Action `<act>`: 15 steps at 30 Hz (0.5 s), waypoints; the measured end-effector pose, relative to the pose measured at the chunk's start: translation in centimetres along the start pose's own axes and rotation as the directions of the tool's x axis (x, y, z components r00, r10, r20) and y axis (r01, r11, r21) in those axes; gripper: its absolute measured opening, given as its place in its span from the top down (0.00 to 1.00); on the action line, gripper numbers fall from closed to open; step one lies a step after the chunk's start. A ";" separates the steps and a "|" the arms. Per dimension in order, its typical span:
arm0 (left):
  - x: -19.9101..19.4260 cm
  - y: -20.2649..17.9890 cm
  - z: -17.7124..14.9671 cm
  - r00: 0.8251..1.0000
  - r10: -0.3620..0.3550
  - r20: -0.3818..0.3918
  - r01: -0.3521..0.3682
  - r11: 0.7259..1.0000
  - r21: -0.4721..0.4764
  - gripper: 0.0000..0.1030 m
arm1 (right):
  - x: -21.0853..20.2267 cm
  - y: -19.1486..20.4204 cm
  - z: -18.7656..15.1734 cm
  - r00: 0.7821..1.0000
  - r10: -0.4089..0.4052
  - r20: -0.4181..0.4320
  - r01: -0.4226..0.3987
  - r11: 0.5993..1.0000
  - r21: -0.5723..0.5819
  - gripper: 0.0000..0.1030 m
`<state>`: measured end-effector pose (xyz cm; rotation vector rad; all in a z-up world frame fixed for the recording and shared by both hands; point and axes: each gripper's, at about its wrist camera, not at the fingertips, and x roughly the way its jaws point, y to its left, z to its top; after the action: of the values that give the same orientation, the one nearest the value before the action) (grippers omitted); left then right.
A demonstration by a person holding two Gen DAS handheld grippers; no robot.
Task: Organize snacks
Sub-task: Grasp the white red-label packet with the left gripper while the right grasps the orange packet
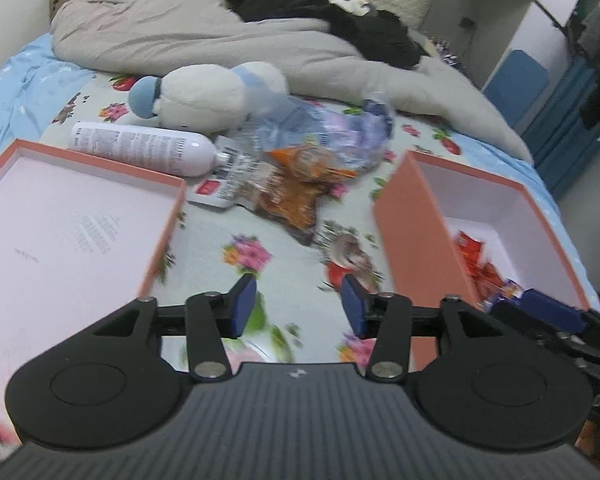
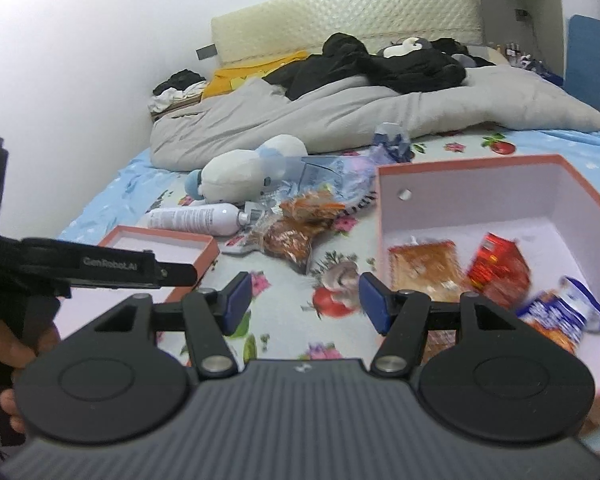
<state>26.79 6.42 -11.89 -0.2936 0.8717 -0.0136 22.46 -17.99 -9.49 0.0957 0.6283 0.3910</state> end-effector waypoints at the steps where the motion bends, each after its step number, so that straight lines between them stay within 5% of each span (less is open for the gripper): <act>1: 1.2 0.9 0.8 1.000 0.007 -0.018 -0.007 1.000 -0.004 0.41 | 1.0 0.2 0.3 1.000 -0.002 -0.002 0.002 1.000 -0.002 0.36; 4: 4.5 3.2 3.4 0.999 0.008 -0.048 -0.008 1.000 -0.001 0.35 | 4.3 1.0 1.0 1.000 -0.015 -0.014 0.015 1.000 -0.007 0.21; 9: 10.2 6.1 7.1 0.995 -0.004 -0.099 0.001 0.999 -0.036 0.35 | 9.8 1.1 3.1 0.999 -0.003 -0.047 0.004 1.000 0.014 0.21; 15: 16.1 8.3 8.5 0.980 -0.096 -0.176 0.056 0.974 -0.218 0.35 | 15.7 -0.7 6.3 0.996 -0.028 -0.089 0.030 0.999 0.018 0.22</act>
<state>42.78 14.40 -21.01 -0.5324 1.0491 -0.0199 38.04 -12.44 -13.28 0.0875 0.7202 0.3625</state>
